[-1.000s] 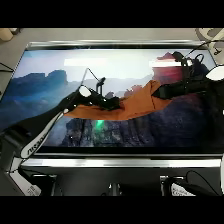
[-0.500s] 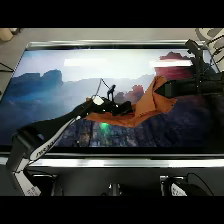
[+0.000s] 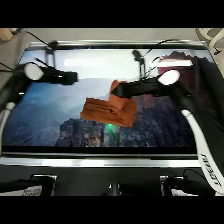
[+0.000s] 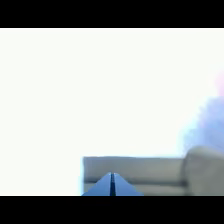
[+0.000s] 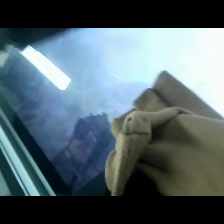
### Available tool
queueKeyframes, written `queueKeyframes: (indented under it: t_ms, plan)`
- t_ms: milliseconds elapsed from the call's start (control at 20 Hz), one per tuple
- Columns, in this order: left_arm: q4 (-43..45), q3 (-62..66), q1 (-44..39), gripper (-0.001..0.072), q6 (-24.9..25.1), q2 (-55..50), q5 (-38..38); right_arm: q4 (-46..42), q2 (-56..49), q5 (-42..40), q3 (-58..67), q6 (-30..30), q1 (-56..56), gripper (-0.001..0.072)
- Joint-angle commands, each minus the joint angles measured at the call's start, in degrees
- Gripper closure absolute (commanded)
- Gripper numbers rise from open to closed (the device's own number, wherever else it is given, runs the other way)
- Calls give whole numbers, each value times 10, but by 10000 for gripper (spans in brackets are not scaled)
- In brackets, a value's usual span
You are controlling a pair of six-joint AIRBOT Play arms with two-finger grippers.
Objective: Fold the shirts.
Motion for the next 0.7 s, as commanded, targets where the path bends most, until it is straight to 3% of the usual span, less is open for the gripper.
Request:
queueKeyframes:
  t_ms: [0, 50, 100, 200, 350, 450, 550, 600, 650]
  plan:
    - [73, 0, 68, 685, -11, 104, -30, 164, -114, -77, 0, -60, 87, 535]
    - [73, 0, 74, 685, -11, 120, -31, 234, -142, -79, 0, -114, 96, 285]
    - [74, 0, 77, 685, -11, 133, -33, 289, -159, -66, 0, -159, 97, 151]
    - [79, 0, 78, 685, -11, 145, -47, 299, -160, -28, 0, -183, 71, 146]
    - [79, -6, 78, 685, -10, 145, -65, 191, -131, 57, 0, -163, -20, 147]
    - [78, -17, 77, 685, -11, 145, -65, 43, -99, 103, 0, -112, -94, 146]
    - [78, -28, 75, 685, -11, 145, -65, -171, -75, 172, 0, -36, -157, 137]
    - [78, -34, 74, 685, -11, 145, -65, -268, -73, 210, -2, 6, -179, 76]
    - [78, -40, 73, 685, -11, 145, -65, -320, -74, 237, -9, 20, -193, 73]
